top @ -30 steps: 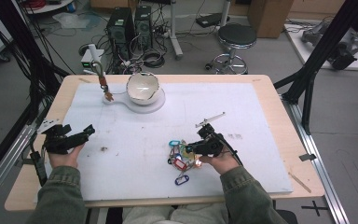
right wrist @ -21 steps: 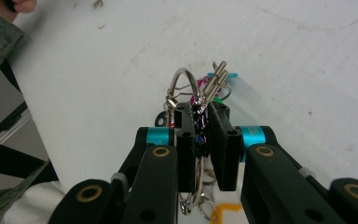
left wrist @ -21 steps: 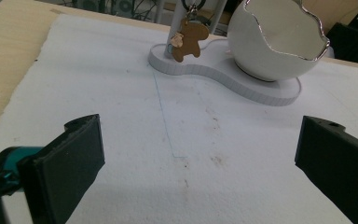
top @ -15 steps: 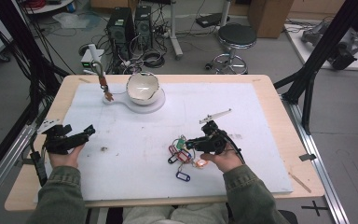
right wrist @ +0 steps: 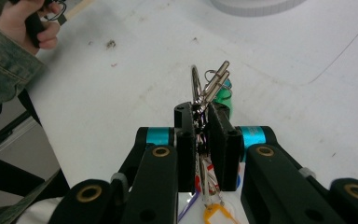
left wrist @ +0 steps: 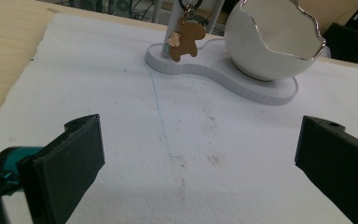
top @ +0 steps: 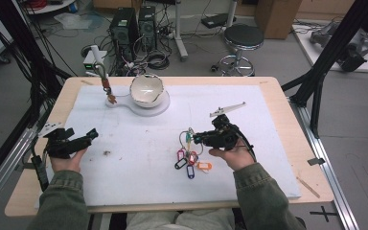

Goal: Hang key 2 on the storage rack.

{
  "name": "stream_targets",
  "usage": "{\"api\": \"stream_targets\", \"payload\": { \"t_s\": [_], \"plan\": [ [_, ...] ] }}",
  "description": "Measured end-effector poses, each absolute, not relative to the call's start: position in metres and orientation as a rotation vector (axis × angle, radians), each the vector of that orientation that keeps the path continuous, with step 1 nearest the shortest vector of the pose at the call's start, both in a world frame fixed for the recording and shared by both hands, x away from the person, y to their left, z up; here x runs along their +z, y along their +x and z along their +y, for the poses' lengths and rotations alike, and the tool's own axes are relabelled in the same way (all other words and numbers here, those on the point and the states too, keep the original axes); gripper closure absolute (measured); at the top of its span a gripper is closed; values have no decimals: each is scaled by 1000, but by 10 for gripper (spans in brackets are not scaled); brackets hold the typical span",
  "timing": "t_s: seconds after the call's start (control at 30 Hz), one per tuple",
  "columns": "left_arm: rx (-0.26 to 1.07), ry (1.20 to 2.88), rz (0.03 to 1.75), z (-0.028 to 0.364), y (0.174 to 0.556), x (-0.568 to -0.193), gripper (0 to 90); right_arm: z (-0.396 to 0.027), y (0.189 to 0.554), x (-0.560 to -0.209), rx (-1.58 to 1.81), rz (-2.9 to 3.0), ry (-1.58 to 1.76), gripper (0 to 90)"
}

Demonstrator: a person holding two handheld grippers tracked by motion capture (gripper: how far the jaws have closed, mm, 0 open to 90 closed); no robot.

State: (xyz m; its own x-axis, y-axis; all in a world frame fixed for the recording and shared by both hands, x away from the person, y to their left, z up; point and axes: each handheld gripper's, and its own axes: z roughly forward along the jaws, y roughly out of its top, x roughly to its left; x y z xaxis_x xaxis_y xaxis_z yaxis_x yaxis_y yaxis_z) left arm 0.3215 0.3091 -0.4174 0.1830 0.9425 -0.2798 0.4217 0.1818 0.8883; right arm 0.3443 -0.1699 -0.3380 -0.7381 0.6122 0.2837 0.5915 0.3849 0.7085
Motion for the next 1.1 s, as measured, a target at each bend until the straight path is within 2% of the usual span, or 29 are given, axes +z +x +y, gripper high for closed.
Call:
{"api": "stream_targets", "payload": {
  "t_s": [0.77,1.1],
  "plan": [
    [623,1375,1385,309,320,-413,17,-140,348,-287,1392,2555,993,817],
    [622,1410,1277,295,321,-396,17,-129,354,-276,1419,2566,970,817]
  ]
}}
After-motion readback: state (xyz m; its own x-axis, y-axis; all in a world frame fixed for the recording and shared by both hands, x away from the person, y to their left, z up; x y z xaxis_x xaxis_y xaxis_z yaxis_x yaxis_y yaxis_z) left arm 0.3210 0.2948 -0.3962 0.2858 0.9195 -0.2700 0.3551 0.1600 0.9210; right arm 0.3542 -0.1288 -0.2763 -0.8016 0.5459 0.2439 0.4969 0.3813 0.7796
